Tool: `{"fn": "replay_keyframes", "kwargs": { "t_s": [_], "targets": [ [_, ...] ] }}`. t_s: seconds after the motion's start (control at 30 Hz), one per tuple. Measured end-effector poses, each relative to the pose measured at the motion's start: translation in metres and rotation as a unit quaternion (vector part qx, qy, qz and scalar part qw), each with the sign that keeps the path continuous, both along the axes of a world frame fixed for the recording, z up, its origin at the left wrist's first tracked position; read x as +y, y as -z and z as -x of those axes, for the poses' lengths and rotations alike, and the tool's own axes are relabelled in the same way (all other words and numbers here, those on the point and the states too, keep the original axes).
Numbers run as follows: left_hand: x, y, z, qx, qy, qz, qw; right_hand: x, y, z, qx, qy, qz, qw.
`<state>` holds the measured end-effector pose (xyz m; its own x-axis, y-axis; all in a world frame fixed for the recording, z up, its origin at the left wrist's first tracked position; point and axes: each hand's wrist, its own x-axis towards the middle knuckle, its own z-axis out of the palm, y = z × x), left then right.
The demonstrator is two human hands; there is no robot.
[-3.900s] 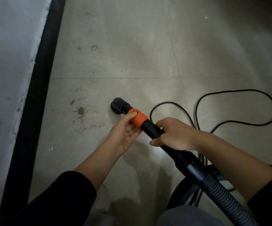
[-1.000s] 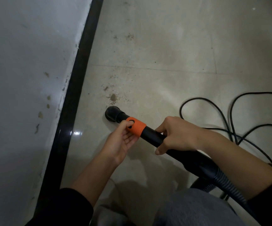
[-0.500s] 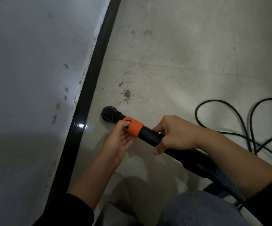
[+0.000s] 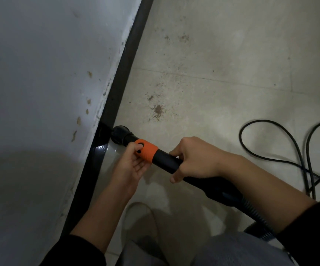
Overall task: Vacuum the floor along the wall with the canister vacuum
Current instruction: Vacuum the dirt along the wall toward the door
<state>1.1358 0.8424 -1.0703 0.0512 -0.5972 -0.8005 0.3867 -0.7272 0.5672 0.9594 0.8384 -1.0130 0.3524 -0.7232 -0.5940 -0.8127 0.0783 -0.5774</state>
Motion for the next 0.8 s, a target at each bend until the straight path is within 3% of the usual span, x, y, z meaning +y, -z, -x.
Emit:
{"fn": "replay_keyframes", "kwargs": {
  "t_s": [0.8],
  "targets": [
    [-0.009,0.007,0.038,0.045,0.059,0.046,0.996,0.016,-0.006,0.031,0.057,0.070,0.027,0.996]
  ]
}}
